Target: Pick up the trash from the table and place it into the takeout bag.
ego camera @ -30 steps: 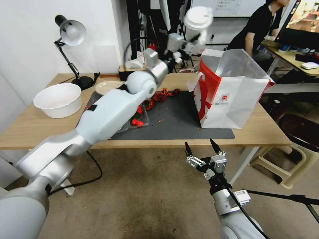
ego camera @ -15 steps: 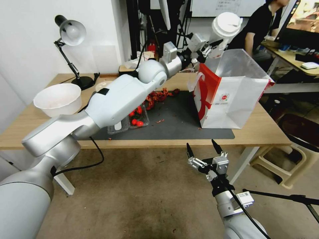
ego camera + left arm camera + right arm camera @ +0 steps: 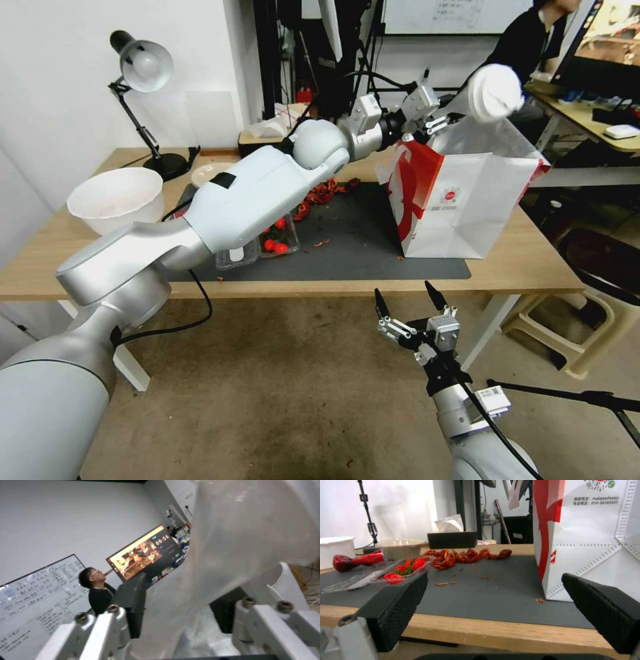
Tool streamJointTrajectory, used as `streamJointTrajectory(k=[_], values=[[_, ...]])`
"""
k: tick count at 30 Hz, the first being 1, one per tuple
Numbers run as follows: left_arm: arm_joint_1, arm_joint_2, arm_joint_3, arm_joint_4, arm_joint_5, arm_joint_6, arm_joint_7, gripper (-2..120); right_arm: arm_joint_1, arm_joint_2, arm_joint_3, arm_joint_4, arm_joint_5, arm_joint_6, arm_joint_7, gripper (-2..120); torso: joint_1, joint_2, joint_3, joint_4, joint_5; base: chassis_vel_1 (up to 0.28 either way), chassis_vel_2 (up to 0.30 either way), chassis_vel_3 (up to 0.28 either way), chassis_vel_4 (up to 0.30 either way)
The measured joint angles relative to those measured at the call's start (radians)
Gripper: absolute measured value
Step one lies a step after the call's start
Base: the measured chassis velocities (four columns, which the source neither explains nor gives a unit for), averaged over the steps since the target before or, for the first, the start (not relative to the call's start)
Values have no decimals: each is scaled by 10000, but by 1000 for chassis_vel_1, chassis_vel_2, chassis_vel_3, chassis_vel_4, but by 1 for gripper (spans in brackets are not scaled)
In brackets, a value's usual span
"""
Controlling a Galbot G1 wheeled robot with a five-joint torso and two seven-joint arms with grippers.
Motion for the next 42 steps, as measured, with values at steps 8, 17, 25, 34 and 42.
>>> streamJointTrajectory(k=[8,17,25,34,42], values=[[-84,1,81,163,48,4,-52,68,6,-11,-27,-1,5,7,-4,100,0,0,0,0,0,0,0,0,0],[-199,-140,113,449,158,172,-218,99,-21,20,-68,-21,5,58,-30,100,0,0,0,-2,0,0,0,0,0],[-229,-246,131,925,151,313,-360,100,-75,34,-87,-97,-3,140,-76,100,0,0,0,-1,0,0,0,0,0],[-218,-128,110,986,310,725,-68,100,139,59,-223,-308,1,139,-84,100,0,0,0,-1,0,0,0,0,0],[-381,-132,121,1022,401,1049,257,100,129,67,-208,-309,11,129,-74,100,0,0,0,-2,0,0,0,0,0]])
